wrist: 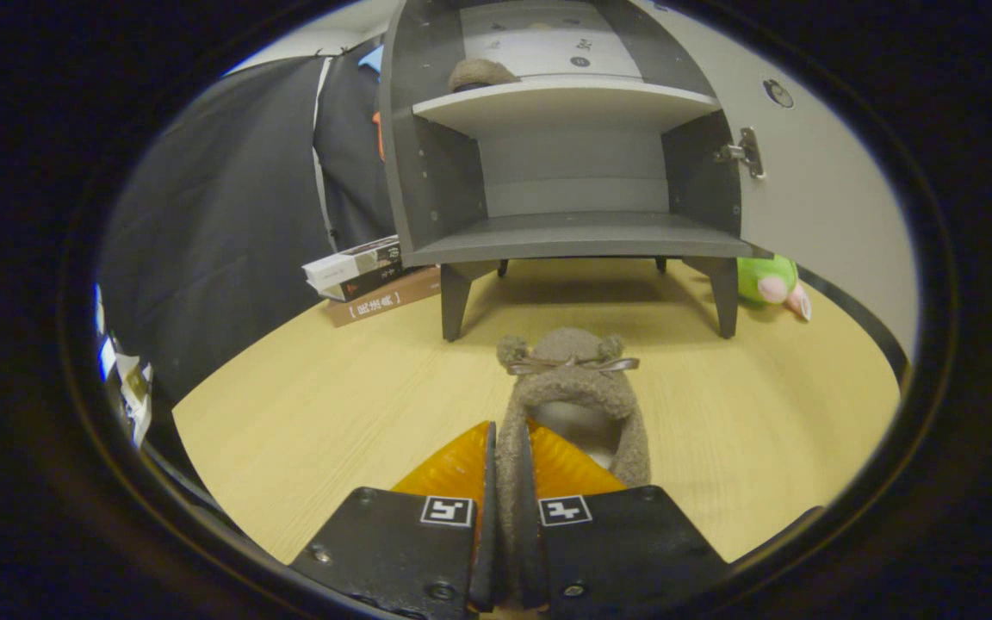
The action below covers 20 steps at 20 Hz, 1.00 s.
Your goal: Open the shoe cabinet door, grab the shoes and put them into the shoe cabinet, then close the shoe cabinet door.
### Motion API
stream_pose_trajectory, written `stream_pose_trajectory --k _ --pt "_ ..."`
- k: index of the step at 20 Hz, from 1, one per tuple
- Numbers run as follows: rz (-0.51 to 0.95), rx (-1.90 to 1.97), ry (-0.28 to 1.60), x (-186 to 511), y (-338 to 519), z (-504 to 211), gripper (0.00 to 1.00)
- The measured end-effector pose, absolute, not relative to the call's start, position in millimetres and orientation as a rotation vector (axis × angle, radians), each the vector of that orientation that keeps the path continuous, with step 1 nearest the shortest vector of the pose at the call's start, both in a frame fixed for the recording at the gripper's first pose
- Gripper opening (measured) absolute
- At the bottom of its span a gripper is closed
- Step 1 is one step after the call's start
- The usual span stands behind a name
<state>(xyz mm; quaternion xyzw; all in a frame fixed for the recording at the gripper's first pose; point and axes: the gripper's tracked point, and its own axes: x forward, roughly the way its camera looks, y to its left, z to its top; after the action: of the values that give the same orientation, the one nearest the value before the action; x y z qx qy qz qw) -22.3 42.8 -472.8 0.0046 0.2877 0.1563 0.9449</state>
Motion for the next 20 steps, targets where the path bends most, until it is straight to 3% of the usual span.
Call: stream_pose_trajectory --k 9,20 --pt "0.363 0.116 0.543 -42 35 -404 0.14" --pt "0.406 0.098 0.272 -48 28 -228 0.14"
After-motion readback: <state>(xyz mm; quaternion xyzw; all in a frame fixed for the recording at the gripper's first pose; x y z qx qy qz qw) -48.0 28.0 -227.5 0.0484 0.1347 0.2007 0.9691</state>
